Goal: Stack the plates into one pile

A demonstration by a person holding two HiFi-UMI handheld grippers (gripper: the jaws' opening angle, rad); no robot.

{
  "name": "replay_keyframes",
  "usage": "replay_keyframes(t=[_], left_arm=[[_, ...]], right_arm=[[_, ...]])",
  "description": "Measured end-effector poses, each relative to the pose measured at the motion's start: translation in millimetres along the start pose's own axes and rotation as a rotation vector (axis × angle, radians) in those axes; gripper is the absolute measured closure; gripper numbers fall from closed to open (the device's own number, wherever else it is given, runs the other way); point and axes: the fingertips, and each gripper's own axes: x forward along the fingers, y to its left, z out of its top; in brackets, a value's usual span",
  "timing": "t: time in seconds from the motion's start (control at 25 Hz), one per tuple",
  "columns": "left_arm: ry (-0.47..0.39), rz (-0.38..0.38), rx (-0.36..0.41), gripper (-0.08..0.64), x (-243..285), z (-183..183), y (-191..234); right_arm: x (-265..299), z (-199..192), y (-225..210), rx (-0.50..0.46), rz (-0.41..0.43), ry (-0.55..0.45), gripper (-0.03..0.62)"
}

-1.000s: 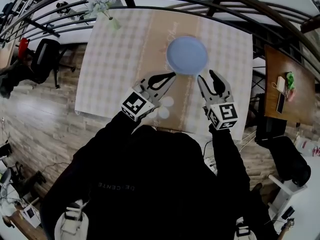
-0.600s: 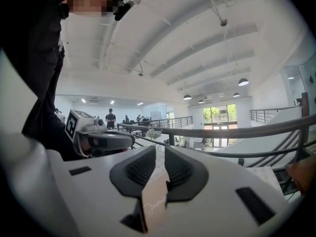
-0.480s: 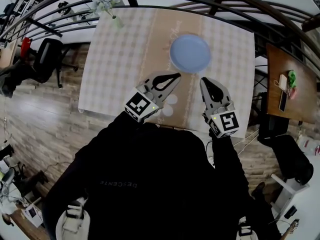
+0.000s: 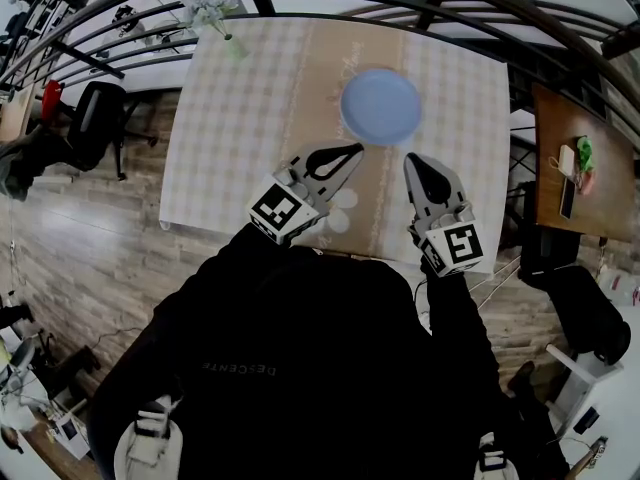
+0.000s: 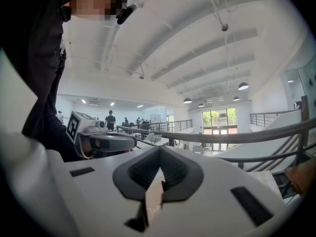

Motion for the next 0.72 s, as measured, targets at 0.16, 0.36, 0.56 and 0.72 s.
replay_keyframes(t=[0.16,0.36,0.56,0.72], left_arm=[[0.002,0.007,-0.007,0.538,-1.4,-1.4,3.8],[-0.001,0.012,-0.008,0.538,-3.9,-0.9,7.2],[-0.004,0.015,-0.005,0.538,-4.3,1.5,7.5],[0.003,0.016,-0.009,0.538,-4.0,1.5,7.5]], right_arm=[[2.2,-2.4,1.2,0.001,-0.003,0.013,0.588],[5.5,-3.5,4.3,-0.005,0.007,0.016,0.588],[5.7,-0.8,2.7,0.017,0.002,0.002,0.588],[5.4,0.7,3.2,0.026,0.006,0.001,0.588]])
